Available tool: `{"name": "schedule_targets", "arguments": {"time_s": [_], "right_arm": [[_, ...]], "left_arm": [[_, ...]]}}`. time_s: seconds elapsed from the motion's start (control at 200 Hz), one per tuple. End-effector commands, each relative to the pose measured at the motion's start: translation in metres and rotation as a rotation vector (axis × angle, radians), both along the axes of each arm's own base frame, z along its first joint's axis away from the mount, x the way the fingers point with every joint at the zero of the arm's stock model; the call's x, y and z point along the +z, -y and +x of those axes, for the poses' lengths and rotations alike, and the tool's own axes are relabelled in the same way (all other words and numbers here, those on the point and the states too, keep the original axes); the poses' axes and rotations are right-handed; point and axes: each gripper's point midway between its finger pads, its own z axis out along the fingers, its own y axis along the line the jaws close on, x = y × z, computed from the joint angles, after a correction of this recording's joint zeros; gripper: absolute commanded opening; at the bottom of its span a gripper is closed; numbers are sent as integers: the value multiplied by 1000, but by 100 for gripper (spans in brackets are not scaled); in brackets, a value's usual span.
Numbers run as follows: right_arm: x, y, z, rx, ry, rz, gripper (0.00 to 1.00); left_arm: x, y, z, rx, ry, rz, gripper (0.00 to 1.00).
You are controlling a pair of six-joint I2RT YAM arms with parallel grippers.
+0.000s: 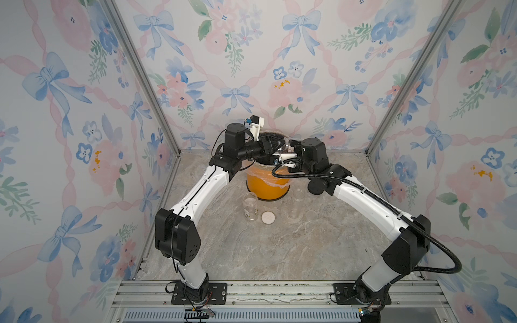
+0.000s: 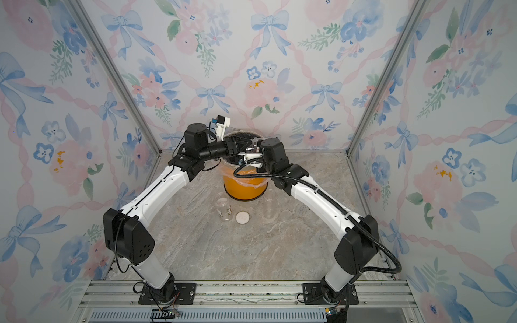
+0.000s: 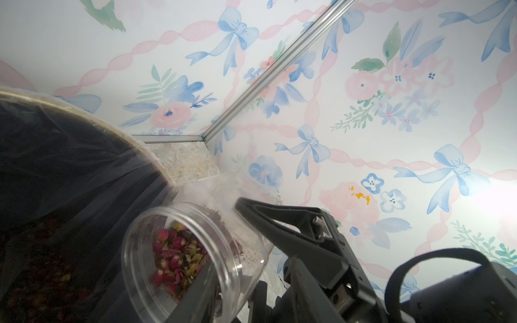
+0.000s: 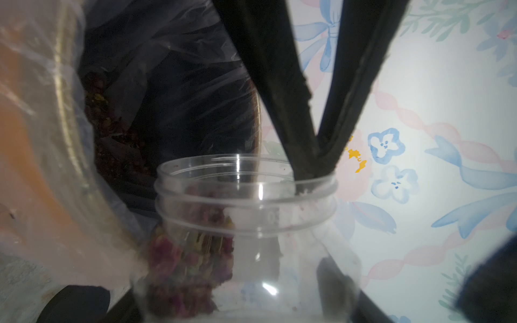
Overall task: Empty the moldy dried flower tea in the jars
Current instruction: Pour the moldy dried flower tea into the trash bin.
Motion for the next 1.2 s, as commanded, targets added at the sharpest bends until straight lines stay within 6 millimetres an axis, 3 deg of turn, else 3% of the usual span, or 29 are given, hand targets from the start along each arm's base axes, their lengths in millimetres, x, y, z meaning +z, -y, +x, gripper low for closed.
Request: {"name": "schedule_targets", "arguments": {"time_s": [0.0, 0.55, 0.81, 1.01, 1.195], "right_arm": [[-26, -24, 0, 17, -33, 82, 32], [-14, -40, -2, 84, 172, 36, 29], [-19, -49, -5, 112, 191, 19, 30], [-22, -52, -3, 112, 193, 18, 34], [-23, -53, -3, 113, 188, 12, 41]], "left_arm": [[-38, 26, -18, -109, -87, 42, 44], [-46, 17, -4, -135, -123, 27, 39], [-55, 21, 1, -141, -136, 31, 26], [-59, 20, 4, -126, -140, 38, 0], [-60, 14, 10, -100, -140, 41, 0]]}}
